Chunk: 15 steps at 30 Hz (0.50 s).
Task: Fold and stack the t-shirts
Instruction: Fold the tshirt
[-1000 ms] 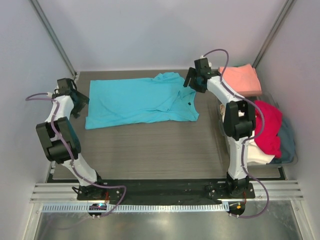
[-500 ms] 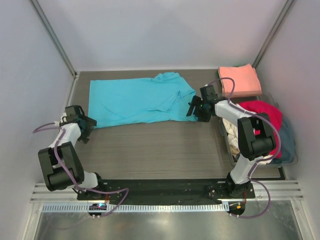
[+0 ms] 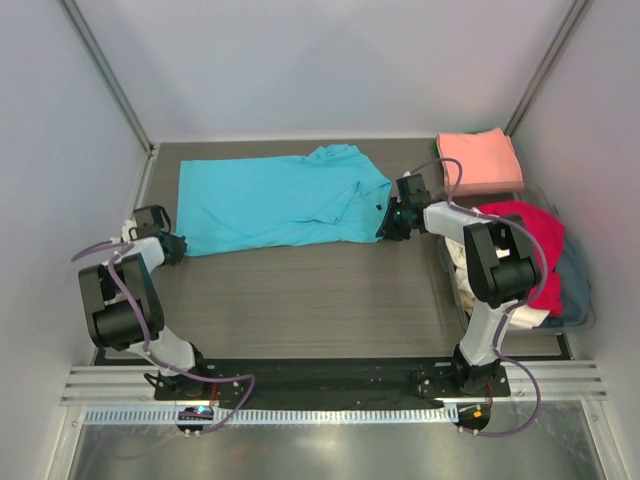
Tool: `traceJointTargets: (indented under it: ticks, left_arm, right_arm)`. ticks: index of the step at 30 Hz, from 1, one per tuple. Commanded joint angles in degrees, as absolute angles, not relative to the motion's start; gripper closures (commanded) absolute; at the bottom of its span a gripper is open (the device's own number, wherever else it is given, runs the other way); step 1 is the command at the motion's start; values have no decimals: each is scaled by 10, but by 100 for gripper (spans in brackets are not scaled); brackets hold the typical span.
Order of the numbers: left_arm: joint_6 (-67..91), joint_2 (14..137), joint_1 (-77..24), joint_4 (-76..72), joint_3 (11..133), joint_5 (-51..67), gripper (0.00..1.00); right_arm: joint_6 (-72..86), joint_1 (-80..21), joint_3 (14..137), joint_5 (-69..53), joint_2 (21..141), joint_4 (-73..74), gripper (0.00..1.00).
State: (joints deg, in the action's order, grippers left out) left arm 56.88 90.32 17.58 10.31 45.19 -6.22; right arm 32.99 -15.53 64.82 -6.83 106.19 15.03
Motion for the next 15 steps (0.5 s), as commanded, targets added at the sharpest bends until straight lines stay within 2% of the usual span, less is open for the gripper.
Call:
traceJointTargets:
  ticks: [1,2,4,15]
  left_arm:
    - [568,937,174,86,477,-58,95]
    - [564,940,174,98,485,-55,100]
    - [560,931,174,111,500,-52,100]
    - [508,771,176,267,523,-76,100]
  right_arm:
    - [325,-156,649,-85,1067,120,81]
    - [323,-156,648,-86,1063,121,88]
    - [319,-155,643,-89,1052,123,99]
    - [307,-156,599,-25,865,213,99]
